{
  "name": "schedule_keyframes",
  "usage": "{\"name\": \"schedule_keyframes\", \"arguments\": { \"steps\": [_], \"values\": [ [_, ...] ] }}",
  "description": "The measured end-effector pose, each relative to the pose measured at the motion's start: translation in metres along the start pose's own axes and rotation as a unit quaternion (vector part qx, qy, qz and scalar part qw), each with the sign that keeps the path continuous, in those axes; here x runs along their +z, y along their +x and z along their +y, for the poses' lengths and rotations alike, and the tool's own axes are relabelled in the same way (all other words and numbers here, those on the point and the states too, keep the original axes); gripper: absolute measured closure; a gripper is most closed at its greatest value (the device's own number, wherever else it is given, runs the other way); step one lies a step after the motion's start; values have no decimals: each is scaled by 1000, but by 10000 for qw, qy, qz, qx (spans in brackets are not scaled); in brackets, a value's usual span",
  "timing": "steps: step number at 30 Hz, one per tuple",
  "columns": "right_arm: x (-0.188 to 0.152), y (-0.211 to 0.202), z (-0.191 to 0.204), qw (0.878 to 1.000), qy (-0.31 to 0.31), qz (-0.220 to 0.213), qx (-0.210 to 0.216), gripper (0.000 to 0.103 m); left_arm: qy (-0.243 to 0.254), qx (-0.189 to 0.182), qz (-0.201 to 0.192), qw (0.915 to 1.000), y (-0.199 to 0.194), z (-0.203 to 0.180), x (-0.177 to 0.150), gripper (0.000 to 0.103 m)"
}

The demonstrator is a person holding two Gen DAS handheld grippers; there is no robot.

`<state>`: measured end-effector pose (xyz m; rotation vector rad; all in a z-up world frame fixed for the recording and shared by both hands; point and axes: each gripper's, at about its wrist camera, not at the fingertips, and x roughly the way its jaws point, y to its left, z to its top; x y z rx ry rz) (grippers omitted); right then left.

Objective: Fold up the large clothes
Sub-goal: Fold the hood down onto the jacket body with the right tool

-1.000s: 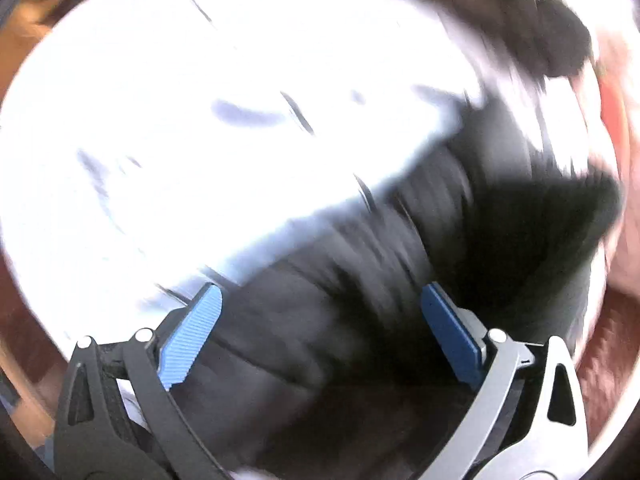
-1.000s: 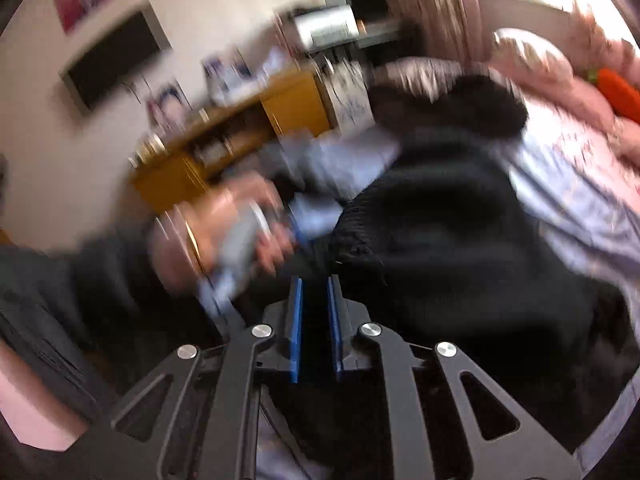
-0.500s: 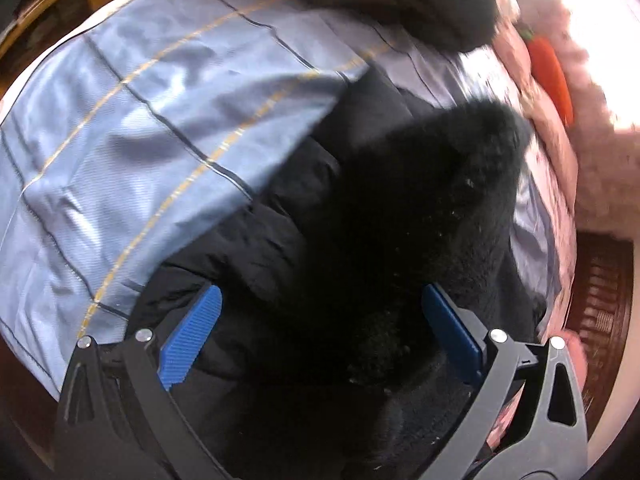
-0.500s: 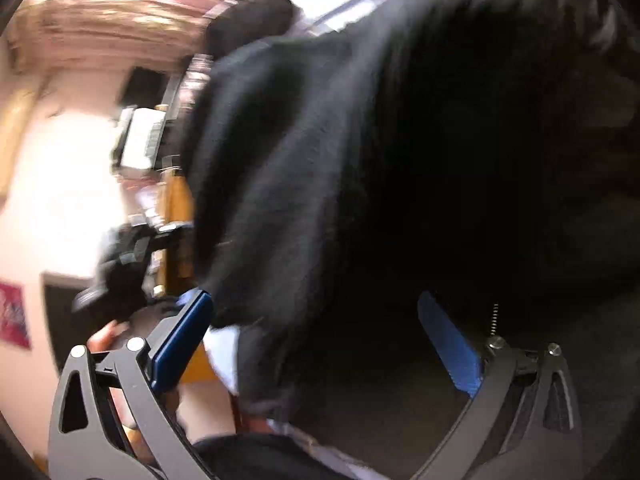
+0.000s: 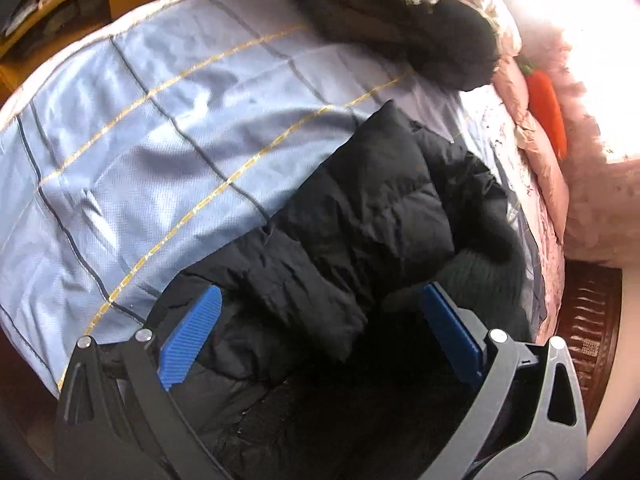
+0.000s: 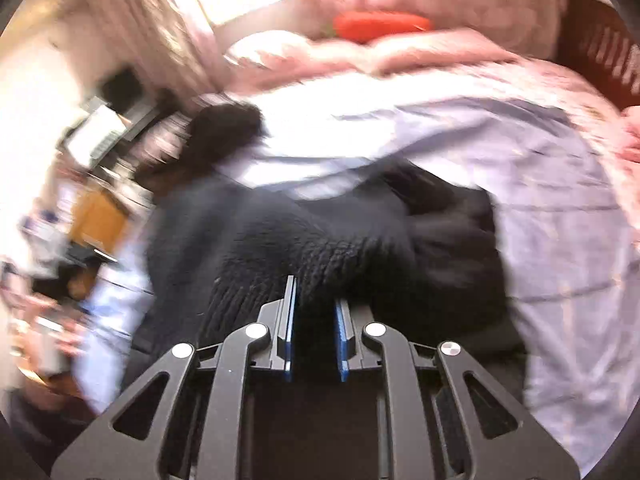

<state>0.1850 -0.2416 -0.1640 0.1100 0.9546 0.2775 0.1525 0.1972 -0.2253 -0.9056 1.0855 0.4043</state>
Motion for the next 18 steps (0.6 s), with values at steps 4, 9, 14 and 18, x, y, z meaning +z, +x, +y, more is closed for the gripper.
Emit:
{"name": "schedule_keyframes", "arguments": {
  "steps": [4, 9, 14, 18],
  "values": [
    [-34, 66, -31, 9937, 316, 960, -488, 86, 795, -48, -82, 9968, -4, -32, -14, 2],
    [-15, 52, -41, 9906, 923, 645, -777, 14, 2161, -242, -97, 9760, 3, -91, -47, 2],
    [3, -6, -40, 9864, 1315, -973, -183, 11, 2961, -598, -77, 9532, 16, -141, -68, 2],
    [18, 26, 7, 9943, 690, -547, 604, 32, 3277, 12, 246, 9445, 47, -154, -81, 2]
  ]
}}
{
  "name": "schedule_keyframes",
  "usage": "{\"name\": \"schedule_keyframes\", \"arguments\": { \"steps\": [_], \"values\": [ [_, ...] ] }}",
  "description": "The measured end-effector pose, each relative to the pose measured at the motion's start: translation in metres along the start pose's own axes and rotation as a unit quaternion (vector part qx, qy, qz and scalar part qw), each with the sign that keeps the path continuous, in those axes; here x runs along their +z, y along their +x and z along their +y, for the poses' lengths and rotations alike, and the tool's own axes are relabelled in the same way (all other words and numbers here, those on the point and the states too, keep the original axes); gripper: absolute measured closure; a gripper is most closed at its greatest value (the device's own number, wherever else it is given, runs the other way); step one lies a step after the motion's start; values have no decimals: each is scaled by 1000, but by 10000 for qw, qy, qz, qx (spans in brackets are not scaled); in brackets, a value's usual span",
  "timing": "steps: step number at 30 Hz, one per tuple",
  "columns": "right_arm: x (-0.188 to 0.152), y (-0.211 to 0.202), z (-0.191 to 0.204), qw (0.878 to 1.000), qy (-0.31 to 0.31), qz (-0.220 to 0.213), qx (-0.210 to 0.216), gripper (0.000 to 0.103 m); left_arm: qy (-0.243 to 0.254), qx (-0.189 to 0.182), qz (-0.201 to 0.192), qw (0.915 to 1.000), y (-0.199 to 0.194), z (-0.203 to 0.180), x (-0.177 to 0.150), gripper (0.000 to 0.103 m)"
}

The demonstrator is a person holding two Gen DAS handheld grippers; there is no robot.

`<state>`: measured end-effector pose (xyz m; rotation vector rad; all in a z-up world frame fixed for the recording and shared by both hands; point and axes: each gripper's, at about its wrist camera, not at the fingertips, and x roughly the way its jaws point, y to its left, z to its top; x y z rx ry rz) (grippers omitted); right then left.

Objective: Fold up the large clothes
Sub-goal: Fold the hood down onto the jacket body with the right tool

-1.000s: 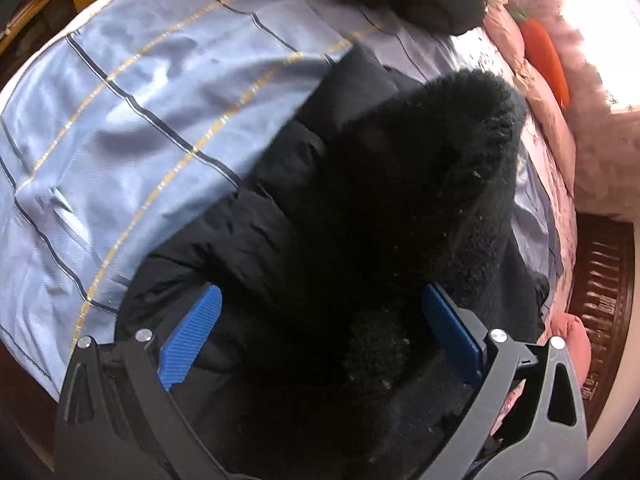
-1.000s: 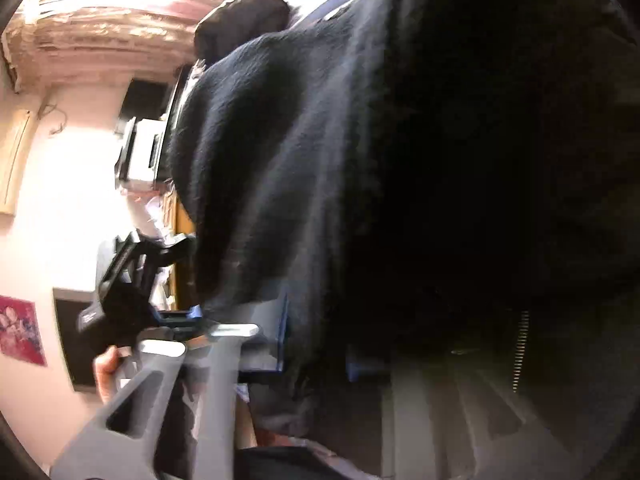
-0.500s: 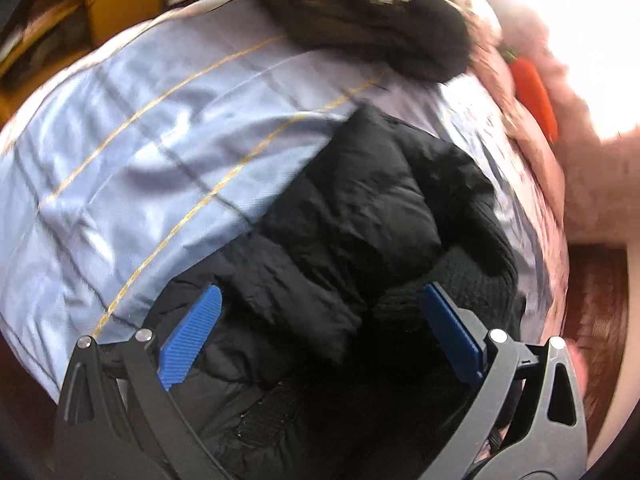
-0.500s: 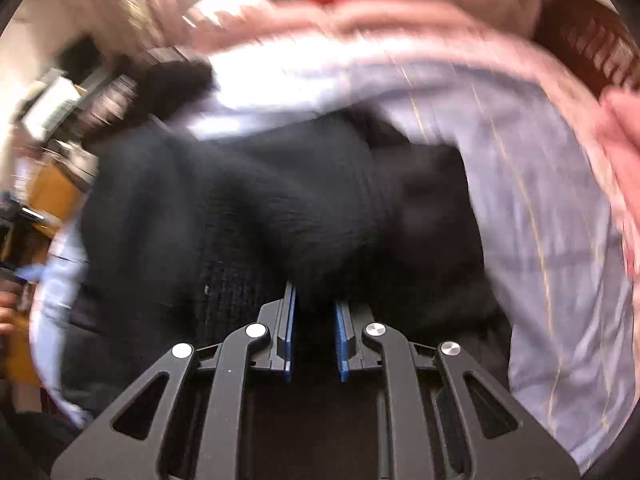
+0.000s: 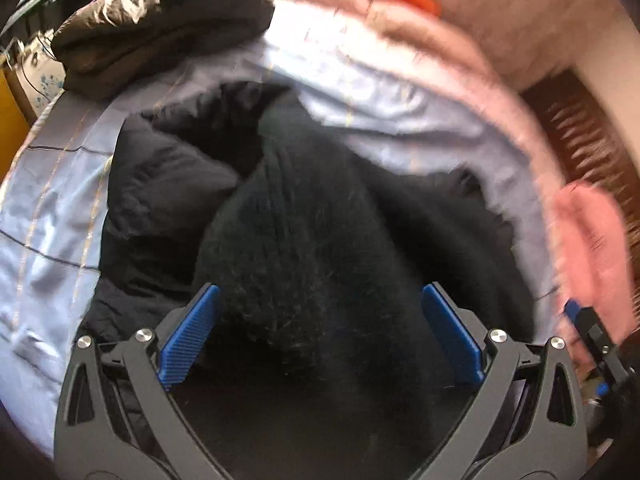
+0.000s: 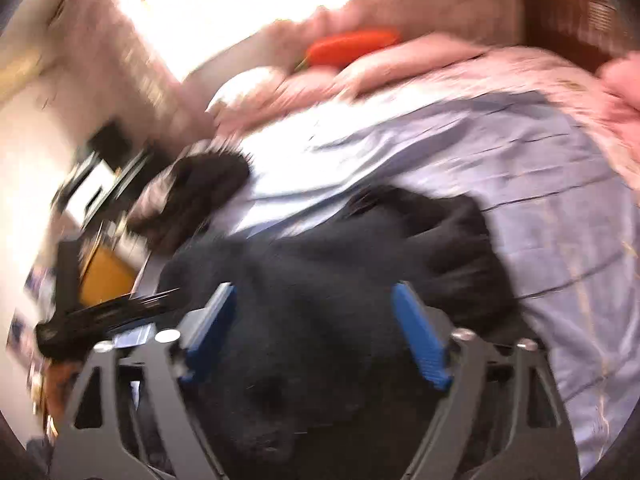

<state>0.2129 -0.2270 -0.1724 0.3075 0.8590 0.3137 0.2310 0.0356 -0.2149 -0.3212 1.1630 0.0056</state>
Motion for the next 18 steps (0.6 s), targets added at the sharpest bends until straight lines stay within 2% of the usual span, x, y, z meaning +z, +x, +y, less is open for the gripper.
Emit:
{"name": "schedule_keyframes", "arguments": {
  "steps": [2, 4, 6, 7, 8, 11, 12, 14, 16, 18],
  "values": [
    [-12, 43, 14, 9977, -176, 654, 61, 49, -33, 282, 425, 9987, 23, 6, -7, 2],
    [-30, 77, 16, 9930, -324, 1110, -238, 57, -360, 401, 1043, 9931, 51, 26, -16, 2],
    [-46, 105, 9, 9877, -365, 1405, -588, 62, -863, 158, 1646, 9825, 82, 53, -24, 2],
    [-51, 119, 1, 9858, -332, 1499, -685, 62, -981, 71, 1775, 9792, 90, 59, -26, 2],
    [-52, 131, -4, 9850, -316, 1536, -719, 62, -985, 75, 1798, 9787, 95, 60, -25, 2],
    [-51, 153, 1, 9833, -587, 1409, -988, 62, -506, 552, 1531, 9854, 93, 40, -21, 2],
    [-51, 153, 3, 9819, -694, 1382, -1090, 62, -282, 777, 1446, 9860, 91, 31, -21, 2],
    [-53, 148, 15, 9802, -831, 1341, -1197, 62, -194, 884, 1374, 9864, 84, 26, -21, 2],
    [-44, 126, 26, 9837, -830, 1256, -985, 62, -265, 853, 1203, 9887, 62, 27, -19, 2],
    [-44, 100, 38, 9861, -978, 1151, -696, 61, -227, 873, 787, 9928, 32, 26, -17, 2]
  ]
}}
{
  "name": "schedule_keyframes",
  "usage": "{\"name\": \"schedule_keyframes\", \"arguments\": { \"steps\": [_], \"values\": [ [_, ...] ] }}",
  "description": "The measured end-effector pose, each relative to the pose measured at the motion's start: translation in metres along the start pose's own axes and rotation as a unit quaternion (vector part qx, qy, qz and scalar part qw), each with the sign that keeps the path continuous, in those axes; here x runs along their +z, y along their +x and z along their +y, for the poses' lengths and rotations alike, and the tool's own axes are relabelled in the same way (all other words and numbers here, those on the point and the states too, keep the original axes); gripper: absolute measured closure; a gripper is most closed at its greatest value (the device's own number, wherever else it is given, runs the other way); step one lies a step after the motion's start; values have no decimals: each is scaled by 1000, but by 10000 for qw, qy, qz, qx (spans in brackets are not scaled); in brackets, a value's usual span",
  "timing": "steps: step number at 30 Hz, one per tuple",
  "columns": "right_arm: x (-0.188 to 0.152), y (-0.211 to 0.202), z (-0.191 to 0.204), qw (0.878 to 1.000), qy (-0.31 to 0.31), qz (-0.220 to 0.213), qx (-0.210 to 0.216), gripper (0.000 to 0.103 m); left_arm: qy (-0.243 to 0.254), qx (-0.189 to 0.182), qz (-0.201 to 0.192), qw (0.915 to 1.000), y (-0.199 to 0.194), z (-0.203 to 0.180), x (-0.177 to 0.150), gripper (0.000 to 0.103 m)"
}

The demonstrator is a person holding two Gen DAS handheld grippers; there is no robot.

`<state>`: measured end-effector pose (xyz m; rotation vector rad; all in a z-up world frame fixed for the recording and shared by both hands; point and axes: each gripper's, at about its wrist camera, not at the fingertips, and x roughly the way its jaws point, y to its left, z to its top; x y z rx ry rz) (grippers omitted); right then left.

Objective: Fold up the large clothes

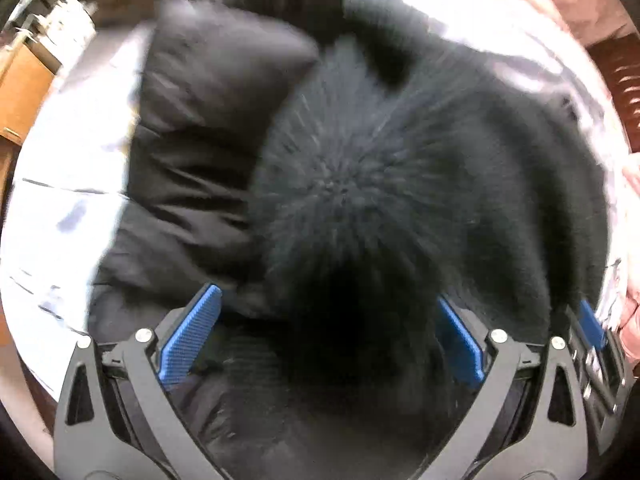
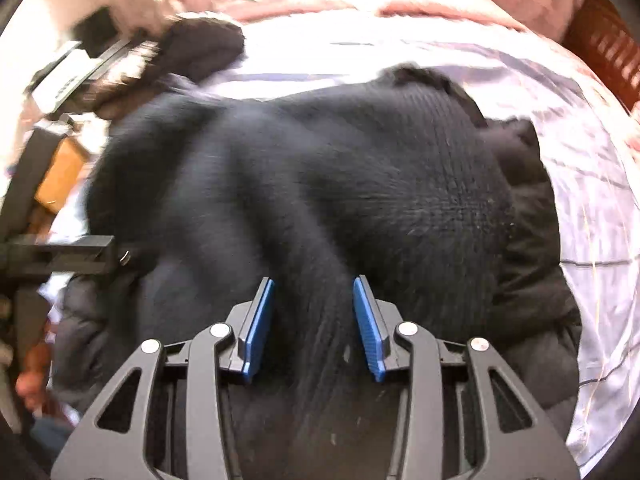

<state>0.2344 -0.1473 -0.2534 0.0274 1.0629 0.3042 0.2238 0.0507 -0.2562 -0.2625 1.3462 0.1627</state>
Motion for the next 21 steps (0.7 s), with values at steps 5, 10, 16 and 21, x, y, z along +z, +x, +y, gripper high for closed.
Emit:
{"name": "schedule_keyframes", "arguments": {
  "steps": [5, 10, 16, 21],
  "values": [
    [-22, -1, 25, 9989, -385, 213, 136, 52, 224, -291, -1532, 9875, -66, -6, 4, 2],
    [-58, 27, 58, 9901, -1141, 426, -703, 39, 294, -908, -1035, 9900, -26, -11, 17, 2],
    [-70, 52, 62, 9830, -1445, 647, -930, 28, -443, -515, 205, 9975, 51, 26, 28, 2],
    [-34, -5, 38, 9974, -679, 31, -256, 27, -242, -9, -497, 9985, 3, 23, 28, 2]
  ]
}}
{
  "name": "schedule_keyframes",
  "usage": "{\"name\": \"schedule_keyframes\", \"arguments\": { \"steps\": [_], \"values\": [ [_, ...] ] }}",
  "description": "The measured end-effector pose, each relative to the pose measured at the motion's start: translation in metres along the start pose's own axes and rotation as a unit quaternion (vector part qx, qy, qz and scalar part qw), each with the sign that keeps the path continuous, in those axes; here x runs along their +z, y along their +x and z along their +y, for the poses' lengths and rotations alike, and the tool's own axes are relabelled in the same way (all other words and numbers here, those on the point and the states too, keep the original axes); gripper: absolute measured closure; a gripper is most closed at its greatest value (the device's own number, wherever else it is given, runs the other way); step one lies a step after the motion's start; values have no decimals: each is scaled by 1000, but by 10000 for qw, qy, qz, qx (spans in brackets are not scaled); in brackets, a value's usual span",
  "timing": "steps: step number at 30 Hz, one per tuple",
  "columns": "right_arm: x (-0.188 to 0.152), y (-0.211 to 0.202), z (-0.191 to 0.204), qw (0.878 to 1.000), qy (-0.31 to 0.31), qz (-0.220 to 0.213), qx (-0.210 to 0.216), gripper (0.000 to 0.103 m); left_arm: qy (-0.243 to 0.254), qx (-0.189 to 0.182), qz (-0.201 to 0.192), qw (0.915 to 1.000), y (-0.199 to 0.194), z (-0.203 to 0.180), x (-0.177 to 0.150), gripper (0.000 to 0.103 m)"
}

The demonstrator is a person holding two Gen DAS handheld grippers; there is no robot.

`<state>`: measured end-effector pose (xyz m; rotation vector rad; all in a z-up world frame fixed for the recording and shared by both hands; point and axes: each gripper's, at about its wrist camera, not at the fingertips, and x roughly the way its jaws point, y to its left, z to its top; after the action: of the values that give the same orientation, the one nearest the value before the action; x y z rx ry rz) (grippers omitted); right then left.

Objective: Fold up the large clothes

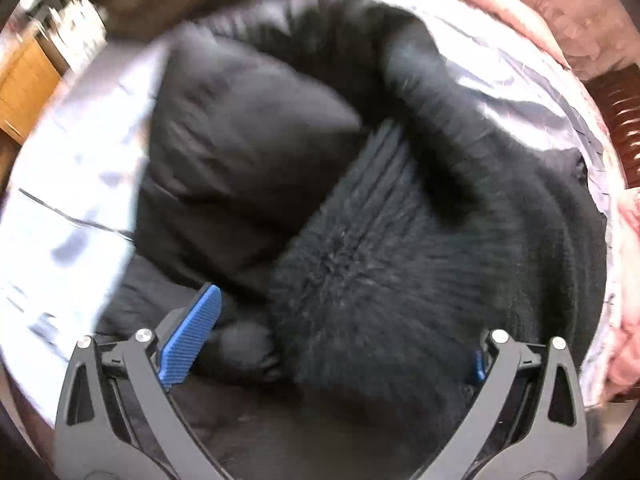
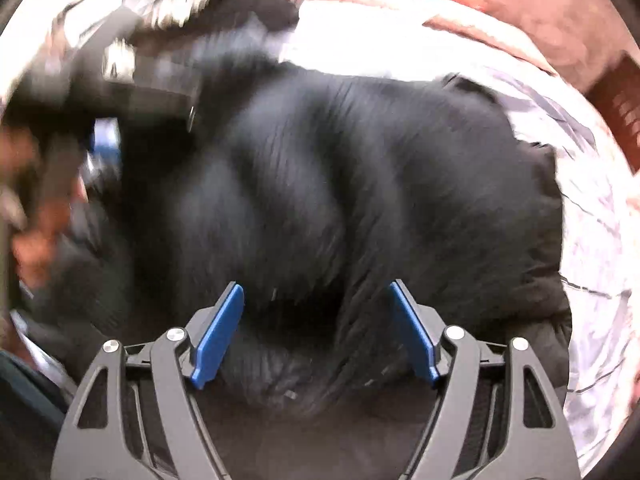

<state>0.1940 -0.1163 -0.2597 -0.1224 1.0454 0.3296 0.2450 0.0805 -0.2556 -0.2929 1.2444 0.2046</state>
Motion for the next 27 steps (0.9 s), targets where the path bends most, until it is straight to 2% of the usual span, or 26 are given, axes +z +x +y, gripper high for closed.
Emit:
{"name": "schedule_keyframes", "arguments": {
  "steps": [2, 4, 6, 8, 9, 13, 15, 18, 20, 22, 24, 26, 27],
  "values": [
    [8, -25, -22, 9969, 545, -391, 418, 27, 68, 66, -371, 9993, -31, -6, -3, 2],
    [10, -38, -43, 9867, 1102, -525, 1077, 27, 137, -205, -681, 9974, -64, -13, -11, 2],
    [8, -36, -59, 9655, 1595, -409, 2019, 26, 251, -643, -895, 9936, -86, -15, -17, 2],
    [3, -17, -61, 9455, 1855, -12, 2677, 25, 452, -1045, -1001, 9884, -94, -25, -20, 2],
    [0, -9, -57, 9436, 1877, 145, 2723, 25, 559, -1148, -913, 9876, -89, -31, -20, 2],
    [-15, 39, -33, 9540, 1670, 856, 2337, 25, 588, -1169, -226, 9911, -40, -40, -20, 2],
    [-24, 59, -28, 9526, 1776, 1148, 2188, 25, 653, -854, -96, 9942, -14, -40, -13, 2],
    [-27, 66, -27, 9491, 1857, 1186, 2250, 25, 844, -202, 98, 9962, 10, -39, -11, 2],
    [-24, 58, -27, 9457, 1857, 1213, 2376, 25, 1000, 93, 152, 9948, 18, -43, -14, 2],
    [-14, 39, -37, 9342, 1991, 970, 2798, 25, 1163, 293, 128, 9927, 18, -49, -17, 2],
    [-1, 15, -56, 9323, 2127, 576, 2870, 25, 1195, 360, 131, 9921, 16, -52, -20, 2],
    [22, -13, -88, 9415, 2319, 41, 2445, 18, 1034, 212, 63, 9944, 3, -52, -22, 2],
    [30, -21, -101, 9455, 2423, -109, 2173, 17, 938, -13, -90, 9956, -13, -53, -24, 2]
  ]
}}
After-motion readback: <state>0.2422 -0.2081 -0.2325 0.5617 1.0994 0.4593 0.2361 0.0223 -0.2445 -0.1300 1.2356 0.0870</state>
